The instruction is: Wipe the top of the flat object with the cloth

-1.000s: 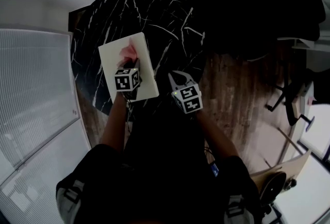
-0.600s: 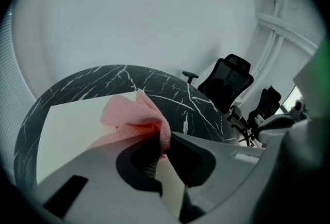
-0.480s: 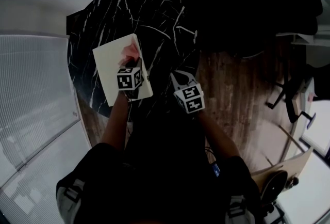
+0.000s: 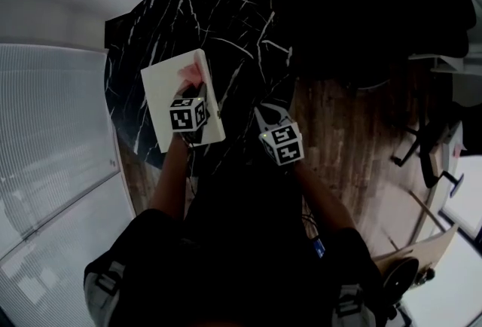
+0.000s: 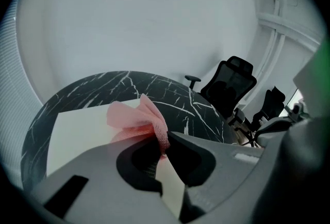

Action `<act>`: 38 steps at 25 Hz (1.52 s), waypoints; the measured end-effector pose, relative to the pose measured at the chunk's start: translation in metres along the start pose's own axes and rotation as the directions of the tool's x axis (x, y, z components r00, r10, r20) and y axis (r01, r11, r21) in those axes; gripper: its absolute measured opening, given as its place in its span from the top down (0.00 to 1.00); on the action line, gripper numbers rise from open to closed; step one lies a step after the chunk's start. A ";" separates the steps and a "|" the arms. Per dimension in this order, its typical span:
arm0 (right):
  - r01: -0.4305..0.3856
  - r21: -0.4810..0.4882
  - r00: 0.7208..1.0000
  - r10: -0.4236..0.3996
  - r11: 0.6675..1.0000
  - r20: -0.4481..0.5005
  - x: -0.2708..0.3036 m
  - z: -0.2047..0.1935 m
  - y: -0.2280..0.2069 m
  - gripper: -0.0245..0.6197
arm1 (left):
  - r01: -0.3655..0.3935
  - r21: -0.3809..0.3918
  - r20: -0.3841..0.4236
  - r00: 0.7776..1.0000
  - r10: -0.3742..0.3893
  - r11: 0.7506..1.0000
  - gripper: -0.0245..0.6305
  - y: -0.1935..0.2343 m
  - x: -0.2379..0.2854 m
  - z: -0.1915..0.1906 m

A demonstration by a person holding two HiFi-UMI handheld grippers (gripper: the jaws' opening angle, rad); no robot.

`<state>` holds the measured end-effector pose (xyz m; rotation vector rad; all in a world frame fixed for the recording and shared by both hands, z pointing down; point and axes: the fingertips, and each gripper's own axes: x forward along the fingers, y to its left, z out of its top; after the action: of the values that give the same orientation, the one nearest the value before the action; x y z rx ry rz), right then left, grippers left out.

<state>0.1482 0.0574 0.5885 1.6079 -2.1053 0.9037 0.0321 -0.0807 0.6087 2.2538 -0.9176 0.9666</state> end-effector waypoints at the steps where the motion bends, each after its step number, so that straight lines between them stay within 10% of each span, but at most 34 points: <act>1: -0.008 -0.006 1.000 0.008 1.000 0.006 0.002 0.003 0.001 0.97 | -0.013 -0.005 0.016 1.000 0.013 1.000 0.93 0.005 -0.007 0.005; 20: -0.204 -0.122 0.979 0.201 0.971 -0.032 0.076 0.045 0.096 0.97 | -0.292 -0.160 0.141 0.939 0.315 0.943 0.93 0.183 -0.137 0.024; 38: -0.080 -0.006 0.997 0.080 0.997 -0.004 0.130 0.041 0.114 0.97 | -0.170 -0.077 0.026 0.985 0.173 0.982 0.93 0.243 -0.057 0.017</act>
<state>0.0051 -0.0471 0.6060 1.5270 -2.1812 0.9240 -0.1717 -0.2249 0.6003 2.1607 -1.1586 0.9550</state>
